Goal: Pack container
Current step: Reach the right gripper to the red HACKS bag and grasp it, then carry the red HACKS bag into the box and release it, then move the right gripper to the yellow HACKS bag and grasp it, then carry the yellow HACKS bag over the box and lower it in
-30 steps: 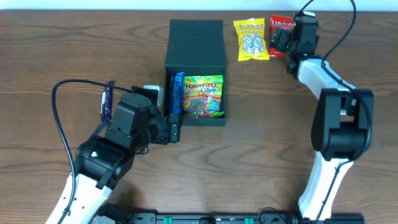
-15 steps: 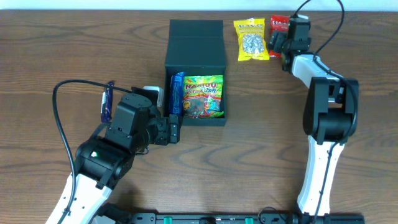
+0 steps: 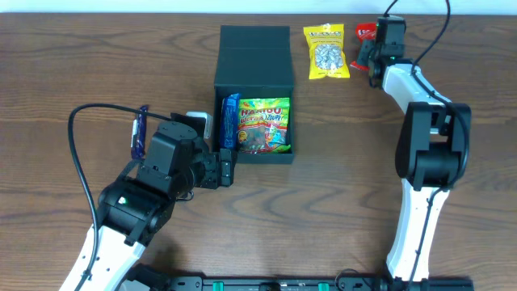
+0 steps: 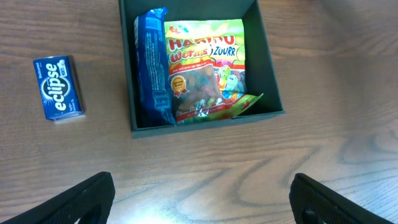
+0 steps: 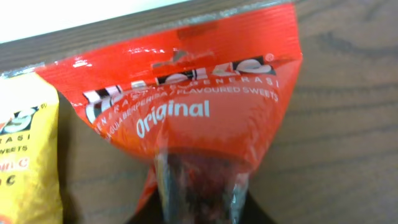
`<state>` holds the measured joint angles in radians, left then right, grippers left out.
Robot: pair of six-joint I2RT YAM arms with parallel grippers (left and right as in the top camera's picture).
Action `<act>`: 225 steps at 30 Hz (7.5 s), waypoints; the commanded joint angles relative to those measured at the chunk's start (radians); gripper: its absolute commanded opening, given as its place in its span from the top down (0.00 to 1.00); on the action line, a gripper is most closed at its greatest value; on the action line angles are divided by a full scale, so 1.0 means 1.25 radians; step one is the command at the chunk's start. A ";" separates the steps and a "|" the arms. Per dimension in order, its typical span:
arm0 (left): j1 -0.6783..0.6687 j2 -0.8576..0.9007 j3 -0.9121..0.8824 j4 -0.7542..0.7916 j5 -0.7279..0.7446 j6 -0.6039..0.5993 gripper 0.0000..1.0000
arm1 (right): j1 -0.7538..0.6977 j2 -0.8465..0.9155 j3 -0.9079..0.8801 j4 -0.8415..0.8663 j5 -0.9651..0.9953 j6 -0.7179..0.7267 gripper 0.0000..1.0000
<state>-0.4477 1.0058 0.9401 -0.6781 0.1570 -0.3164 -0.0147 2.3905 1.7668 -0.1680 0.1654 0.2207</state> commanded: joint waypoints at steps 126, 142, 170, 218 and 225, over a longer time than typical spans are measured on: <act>0.002 -0.435 0.016 -0.208 -0.009 0.110 0.05 | 0.188 -0.213 -0.218 0.169 -0.056 -0.095 0.01; 0.002 -0.435 0.016 -0.211 -0.030 0.110 0.05 | 0.148 -0.058 -0.218 0.255 -0.031 -0.006 0.13; 0.002 -0.435 0.016 -0.212 -0.033 0.110 0.05 | 0.160 -0.186 -0.218 0.086 -0.160 0.020 0.99; 0.002 -0.435 0.016 -0.223 -0.032 0.110 0.05 | 0.366 -0.497 -0.399 -0.309 -0.529 -0.514 0.41; 0.002 -0.435 0.016 -0.223 -0.032 0.110 0.05 | 0.365 -0.498 -0.386 -0.291 -0.537 -0.459 0.20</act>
<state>-0.4477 0.4664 0.9421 -0.9581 0.1268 -0.2008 0.4362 1.7607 1.2682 -0.5369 -0.4980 -0.4004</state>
